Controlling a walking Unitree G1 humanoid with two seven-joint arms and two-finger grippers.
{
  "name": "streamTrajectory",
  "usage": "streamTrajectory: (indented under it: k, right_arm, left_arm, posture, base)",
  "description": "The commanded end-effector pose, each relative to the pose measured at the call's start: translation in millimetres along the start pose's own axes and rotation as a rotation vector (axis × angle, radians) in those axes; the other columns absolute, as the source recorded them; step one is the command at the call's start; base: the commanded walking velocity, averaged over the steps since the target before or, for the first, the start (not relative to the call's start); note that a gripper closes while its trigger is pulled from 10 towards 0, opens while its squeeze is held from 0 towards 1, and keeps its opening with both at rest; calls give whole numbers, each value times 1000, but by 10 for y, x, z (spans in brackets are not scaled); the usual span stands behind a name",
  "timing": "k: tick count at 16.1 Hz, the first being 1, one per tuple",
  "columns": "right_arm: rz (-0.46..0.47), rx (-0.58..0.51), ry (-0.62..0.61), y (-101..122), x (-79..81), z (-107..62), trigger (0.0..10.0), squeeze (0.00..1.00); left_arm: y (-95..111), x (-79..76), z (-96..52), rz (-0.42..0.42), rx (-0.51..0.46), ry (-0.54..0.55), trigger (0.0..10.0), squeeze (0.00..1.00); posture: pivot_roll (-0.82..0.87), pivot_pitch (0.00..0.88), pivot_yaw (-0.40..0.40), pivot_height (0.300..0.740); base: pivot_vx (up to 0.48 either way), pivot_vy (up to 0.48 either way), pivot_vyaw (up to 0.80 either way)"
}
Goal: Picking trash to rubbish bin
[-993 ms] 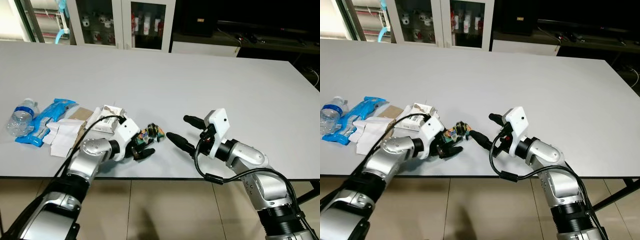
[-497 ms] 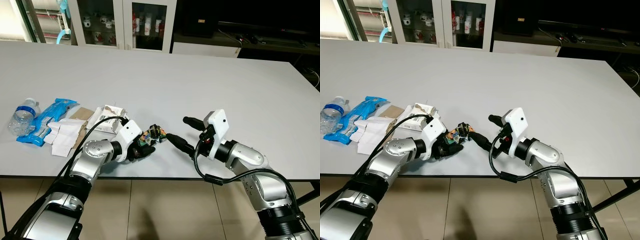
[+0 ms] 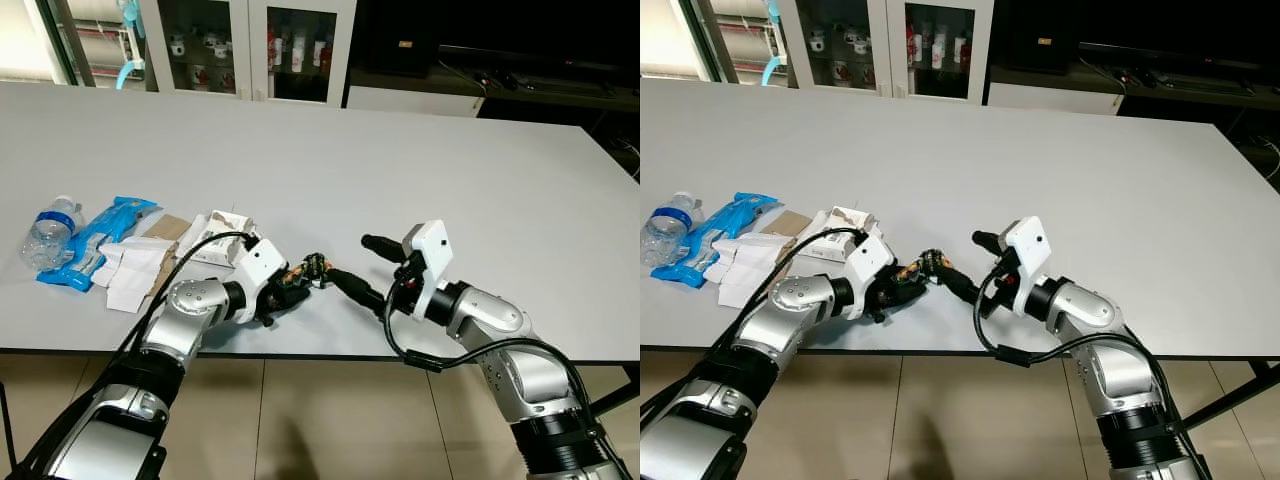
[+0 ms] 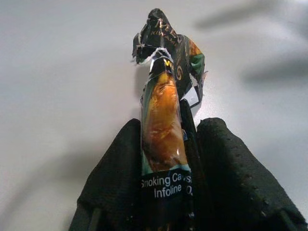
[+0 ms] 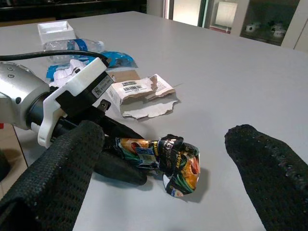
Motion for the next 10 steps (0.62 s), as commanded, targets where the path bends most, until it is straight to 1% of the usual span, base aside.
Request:
streamTrajectory:
  k: [1, 5, 6, 7, 8, 10]
  right_arm:
    - [-6, -6, 7, 20, 7, 1, 10000, 0]
    - [-6, -6, 3, 25, -4, 6, 10000, 0]
    - [-11, -12, -17, 37, -33, 3, 10000, 0]
    - [-14, -15, -28, 44, -51, 3, 10000, 0]
    - [-30, -25, -67, 64, -109, 1, 10000, 0]
    - [-63, -53, -198, 123, -306, -3, 10000, 0]
  left_arm:
    - [-33, -35, 14, -8, 12, -8, 0, 0]
    - [-9, -25, 8, -25, -9, 11, 0, 0]
    - [15, 27, -4, -24, -18, 56, 10000, 0]
    - [30, 56, -9, -22, -23, 78, 10000, 0]
    - [114, 151, -21, -20, -55, 152, 10000, 0]
    - [328, 351, -74, -17, -142, 309, 10000, 0]
  posture:
    - [-16, 0, -76, 740]
    - [-15, 0, -77, 740]
    - [-16, 0, -76, 740]
    - [-14, 0, -77, 740]
    - [-10, 0, -79, 740]
    - [-5, 2, -79, 740]
  base:
    - [0, 0, 0]
    - [0, 0, 0]
    - [0, 0, 0]
    - [0, 0, 0]
    - [0, 0, 0]
    - [0, 0, 0]
Point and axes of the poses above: a point about 5 cm out from each wrist's last joint towards the gripper, its own z axis pointing out of the wrist towards the gripper, its own y axis along the axis of the wrist's last joint, x = y × z, the point moved 4 cm from there along z, pointing out of the wrist towards the gripper, and after that the axes turned 6 degrees about z, right-handed, at the moved point
